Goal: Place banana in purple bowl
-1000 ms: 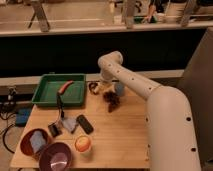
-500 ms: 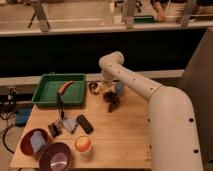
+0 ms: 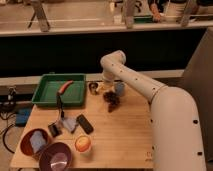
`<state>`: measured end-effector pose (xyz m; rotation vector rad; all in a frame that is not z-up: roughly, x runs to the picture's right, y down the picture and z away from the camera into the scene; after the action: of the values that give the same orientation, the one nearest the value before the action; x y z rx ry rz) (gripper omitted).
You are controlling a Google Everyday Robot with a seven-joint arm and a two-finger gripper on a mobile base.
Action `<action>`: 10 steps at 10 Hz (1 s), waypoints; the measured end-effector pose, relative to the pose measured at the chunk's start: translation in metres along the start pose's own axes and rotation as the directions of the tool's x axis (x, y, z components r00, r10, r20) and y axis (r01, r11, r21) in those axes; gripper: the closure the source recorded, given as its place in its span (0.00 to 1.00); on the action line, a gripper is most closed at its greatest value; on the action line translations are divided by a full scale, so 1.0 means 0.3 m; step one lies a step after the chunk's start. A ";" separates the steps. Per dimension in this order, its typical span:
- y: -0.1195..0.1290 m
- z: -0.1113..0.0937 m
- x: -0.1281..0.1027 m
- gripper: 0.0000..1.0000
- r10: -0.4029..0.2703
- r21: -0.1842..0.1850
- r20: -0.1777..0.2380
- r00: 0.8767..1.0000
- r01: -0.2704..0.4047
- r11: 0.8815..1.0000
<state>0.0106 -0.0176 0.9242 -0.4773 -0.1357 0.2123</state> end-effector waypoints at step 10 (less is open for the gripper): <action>0.025 -0.032 -0.072 1.00 -0.091 -0.054 0.131 0.987 0.098 0.994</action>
<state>-0.0098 -0.0205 0.9105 -0.5165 -0.2910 0.1462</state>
